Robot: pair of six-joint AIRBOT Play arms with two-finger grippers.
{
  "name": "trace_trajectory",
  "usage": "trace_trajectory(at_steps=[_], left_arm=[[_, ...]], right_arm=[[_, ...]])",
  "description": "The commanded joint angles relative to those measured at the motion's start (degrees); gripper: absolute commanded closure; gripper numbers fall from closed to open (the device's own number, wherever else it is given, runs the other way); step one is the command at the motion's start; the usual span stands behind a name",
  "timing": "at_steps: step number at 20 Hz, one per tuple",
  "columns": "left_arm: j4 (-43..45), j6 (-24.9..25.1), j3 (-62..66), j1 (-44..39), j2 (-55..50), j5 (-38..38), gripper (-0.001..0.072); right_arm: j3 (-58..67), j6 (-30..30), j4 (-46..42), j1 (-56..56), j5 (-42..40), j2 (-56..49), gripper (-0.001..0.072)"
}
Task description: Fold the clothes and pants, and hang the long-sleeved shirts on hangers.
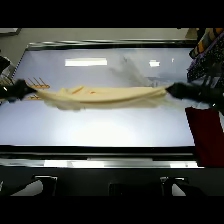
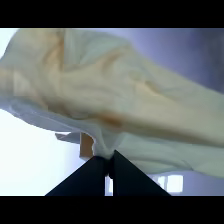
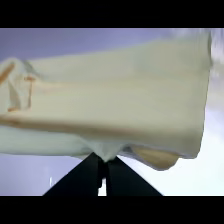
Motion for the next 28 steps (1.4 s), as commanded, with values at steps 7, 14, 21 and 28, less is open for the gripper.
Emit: trace_trajectory(at_steps=[7,14,21,28], left_arm=[[8.17,-14.36,38.93,-1.01,13.73,-2.05,0.0691],[24.94,-21.77,36.06,-1.01,28.28,-4.15,0.0691],[19.85,-10.6,20.65,-1.57,20.41,-11.82,0.0691],[19.39,-2.19,5.51,-12.44,-9.33,8.02,0.0691]], right_arm=[[41.27,9.16,-8.17,1.92,5.44,10.82,0.0684],[42.14,20.68,-24.72,1.92,5.31,22.14,0.0684],[41.05,25.75,-25.0,1.92,24.02,6.58,0.0684],[29.92,22.03,-25.0,1.95,16.83,-19.89,0.0684]])
